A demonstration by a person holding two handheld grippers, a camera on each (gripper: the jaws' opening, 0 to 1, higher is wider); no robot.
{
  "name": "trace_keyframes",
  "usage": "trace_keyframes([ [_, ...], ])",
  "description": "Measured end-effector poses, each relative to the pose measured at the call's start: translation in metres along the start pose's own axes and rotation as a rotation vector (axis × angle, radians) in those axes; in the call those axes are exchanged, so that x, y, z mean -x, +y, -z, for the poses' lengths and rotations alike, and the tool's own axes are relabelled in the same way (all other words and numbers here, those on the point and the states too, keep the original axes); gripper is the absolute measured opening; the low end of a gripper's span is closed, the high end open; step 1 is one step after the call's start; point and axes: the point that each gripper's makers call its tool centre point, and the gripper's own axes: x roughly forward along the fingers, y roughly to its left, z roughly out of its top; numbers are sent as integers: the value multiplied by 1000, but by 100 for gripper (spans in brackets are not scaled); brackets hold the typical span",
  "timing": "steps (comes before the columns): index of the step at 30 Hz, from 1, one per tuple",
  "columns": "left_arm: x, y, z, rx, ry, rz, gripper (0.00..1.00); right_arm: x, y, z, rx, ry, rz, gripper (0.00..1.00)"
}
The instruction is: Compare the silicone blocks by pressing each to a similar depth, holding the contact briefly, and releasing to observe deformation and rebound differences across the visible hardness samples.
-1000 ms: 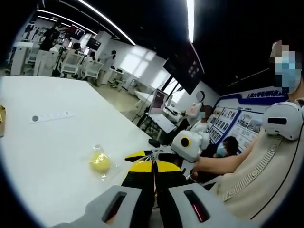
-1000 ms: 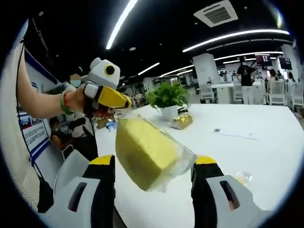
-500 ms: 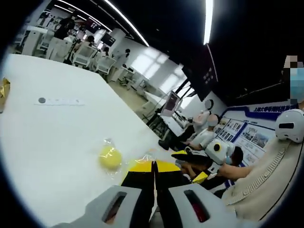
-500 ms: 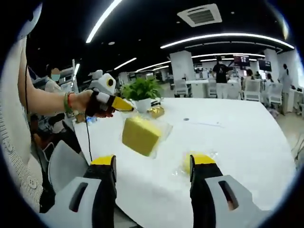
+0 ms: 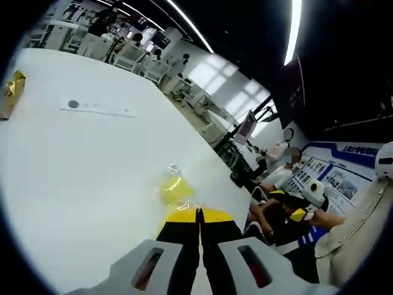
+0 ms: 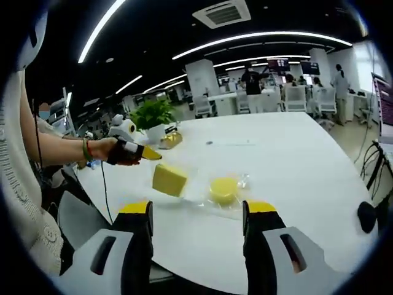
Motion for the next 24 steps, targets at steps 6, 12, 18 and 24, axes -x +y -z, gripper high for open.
trace_keyframes([
  [6,5,36,-22,30,-45,-68,0,-7,-2,4,-16,18,-4,54],
  [12,4,77,-33,33,-39,-143,0,-15,1,13,-29,57,-26,53],
  [18,-1,111,-25,22,25,-201,0,-20,-2,20,-45,87,-22,52],
  [24,-7,134,-8,18,114,-224,0,-21,-10,30,-68,107,-4,50],
])
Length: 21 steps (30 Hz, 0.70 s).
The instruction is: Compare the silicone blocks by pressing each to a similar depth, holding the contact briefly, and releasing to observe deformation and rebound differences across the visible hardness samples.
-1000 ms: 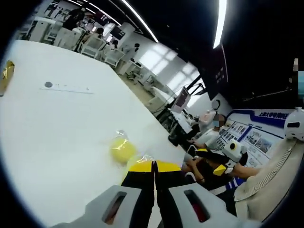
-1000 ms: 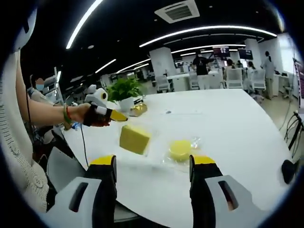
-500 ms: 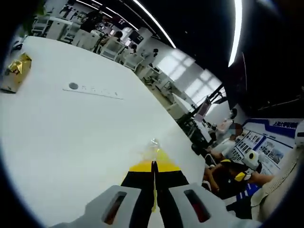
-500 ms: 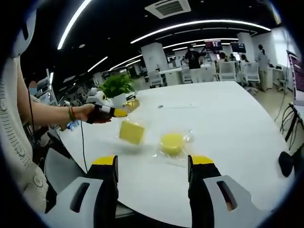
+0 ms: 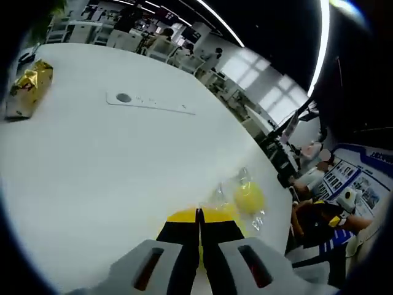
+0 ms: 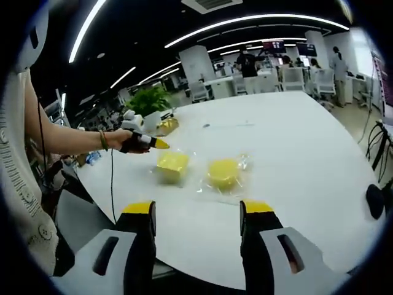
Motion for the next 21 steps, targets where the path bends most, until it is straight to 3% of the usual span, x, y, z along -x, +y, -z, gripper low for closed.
trace_keyframes([
  [11,-14,20,18,-24,82,-53,0,-4,-1,1,-19,15,-5,48],
  [19,-12,21,17,11,66,-59,0,-5,2,-2,-14,4,-17,48],
  [21,-11,25,16,16,57,-81,11,-5,3,-4,-13,0,-21,48],
])
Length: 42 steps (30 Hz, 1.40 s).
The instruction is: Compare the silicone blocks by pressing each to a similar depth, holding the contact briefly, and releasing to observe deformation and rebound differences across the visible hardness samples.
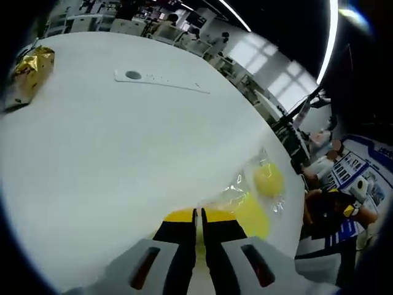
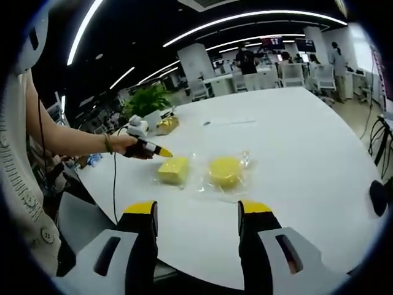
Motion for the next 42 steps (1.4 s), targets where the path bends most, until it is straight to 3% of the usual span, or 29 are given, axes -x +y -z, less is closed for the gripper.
trace_keyframes([
  [3,4,1,3,0,-2,-22,29,0,2,-2,6,-7,-8,48],
  [10,30,1,5,-25,-67,-111,41,3,12,-8,29,-25,-29,48],
  [14,51,-11,11,-87,-112,-145,45,5,21,-12,52,-35,-48,47],
  [15,55,-14,10,-127,-125,-151,46,6,24,-14,55,-43,-54,46],
  [16,63,-16,10,-209,-141,-201,46,6,26,-17,54,-54,-64,45],
  [18,74,-31,18,-313,-123,-215,49,7,33,-22,59,-69,-87,47],
  [19,78,-37,19,-323,-137,-219,51,7,35,-23,65,-69,-92,47],
  [23,99,-75,24,-312,-233,-166,55,6,41,-30,96,-86,-106,49],
  [25,115,-96,30,-297,-289,-150,57,4,41,-30,97,-90,-113,56],
  [28,127,-115,45,-288,-304,-126,60,1,45,-26,106,-73,-137,57],
  [33,152,-151,66,-279,-386,-91,67,2,51,-22,116,-74,-173,59],
  [42,171,-178,101,-316,-362,-119,71,3,50,-19,108,-86,-195,63],
])
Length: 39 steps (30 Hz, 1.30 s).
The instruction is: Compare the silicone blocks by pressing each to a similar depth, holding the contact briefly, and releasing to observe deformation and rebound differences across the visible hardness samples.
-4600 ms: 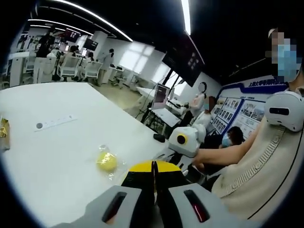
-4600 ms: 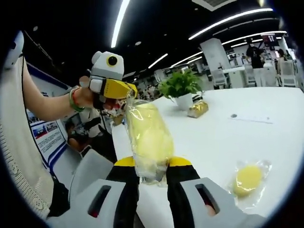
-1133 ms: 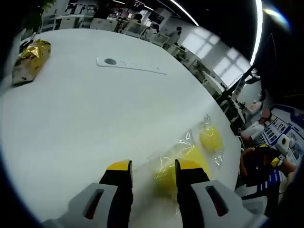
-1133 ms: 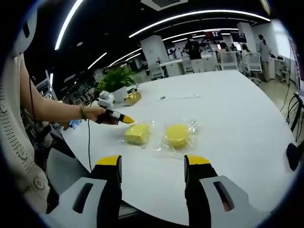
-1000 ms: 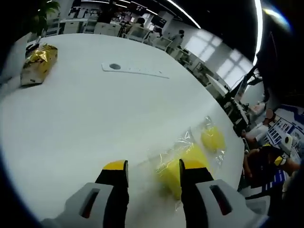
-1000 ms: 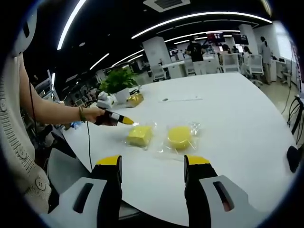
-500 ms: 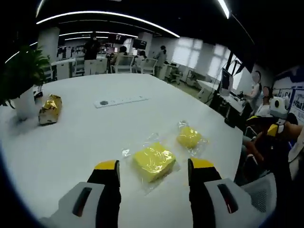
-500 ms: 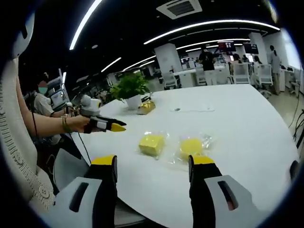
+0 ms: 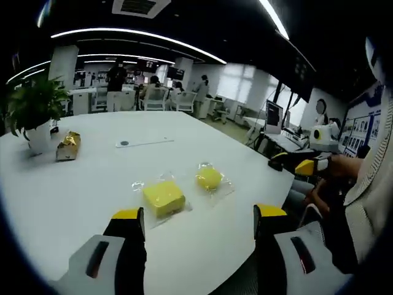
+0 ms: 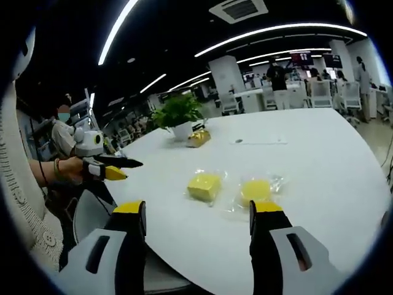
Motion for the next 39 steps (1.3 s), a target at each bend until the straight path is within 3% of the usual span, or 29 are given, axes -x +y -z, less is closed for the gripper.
trace_keyframes([
  [9,7,0,1,43,-16,-18,74,6,-4,3,-6,-5,3,65],
  [14,3,2,-4,24,-5,-19,74,9,-8,2,-1,-3,4,64],
  [24,-5,-9,1,36,50,39,78,14,-14,9,-28,-6,24,63],
  [32,-19,-23,-25,193,4,146,74,14,-19,8,-40,-19,29,63],
  [36,-39,-32,-37,335,-18,208,72,11,-22,11,-47,-6,28,62],
  [39,-59,-35,-42,326,-12,223,73,11,-23,11,-55,-15,27,62],
])
